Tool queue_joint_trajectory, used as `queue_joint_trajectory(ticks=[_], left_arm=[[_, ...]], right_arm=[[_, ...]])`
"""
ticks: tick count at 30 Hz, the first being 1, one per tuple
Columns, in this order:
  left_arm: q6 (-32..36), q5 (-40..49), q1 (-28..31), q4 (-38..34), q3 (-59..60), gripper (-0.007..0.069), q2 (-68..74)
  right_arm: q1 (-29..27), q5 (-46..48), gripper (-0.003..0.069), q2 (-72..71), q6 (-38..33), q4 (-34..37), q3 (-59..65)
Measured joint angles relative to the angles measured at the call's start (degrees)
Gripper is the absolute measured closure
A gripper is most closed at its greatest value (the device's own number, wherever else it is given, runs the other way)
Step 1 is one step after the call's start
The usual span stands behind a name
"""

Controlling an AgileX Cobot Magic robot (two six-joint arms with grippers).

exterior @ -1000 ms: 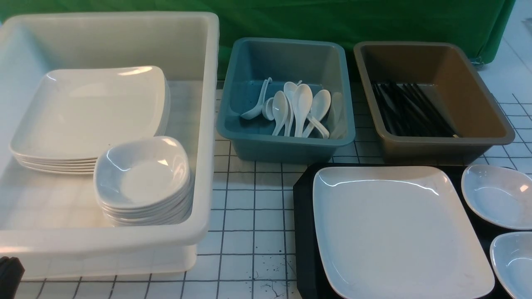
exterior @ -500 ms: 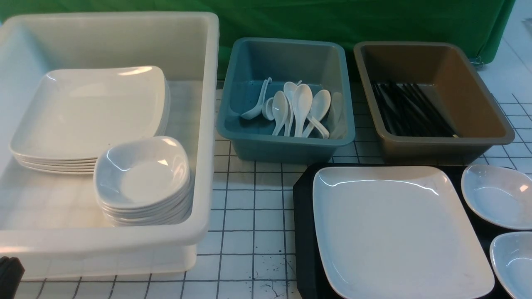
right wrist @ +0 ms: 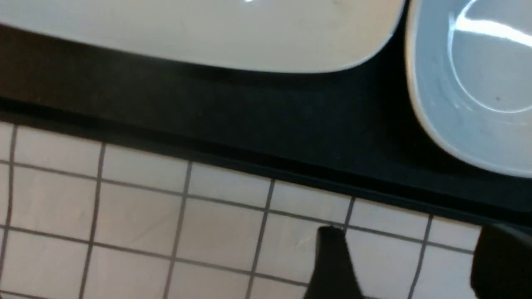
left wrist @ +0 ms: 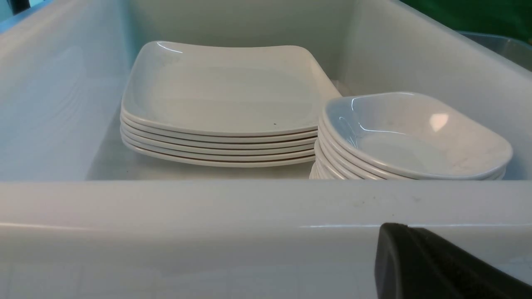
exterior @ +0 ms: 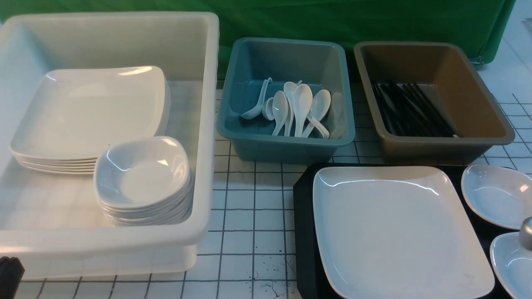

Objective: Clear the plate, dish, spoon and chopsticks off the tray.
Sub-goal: Use the right arm to grab a small plate from the dinner plate

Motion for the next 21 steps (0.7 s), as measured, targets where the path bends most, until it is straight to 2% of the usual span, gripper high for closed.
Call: queue_joint_trajectory(ticks=[3,7,16,21], left_arm=[[0.00,0.00,0.00,0.30,0.00,0.0620,0.00],[0.00,0.00,0.00,0.30,0.00,0.0620,0.00],[0.00,0.00,0.00,0.00,0.00,0.0620,0.00],[0.00,0.00,0.00,0.00,0.00,0.0620,0.00]], right_arm=[[5.64,-1.97,0.0197,5.43,1.01,-7.55,0.26],[9.53,-3.23,0.0200,11.89,1.78,-14.24,0.26],[10.66,-7.58,0.0244,24.69,2.71,-21.78,0.26],[10.66,-9.82,0.0305,31.01,4.25,-26.32,0.26]])
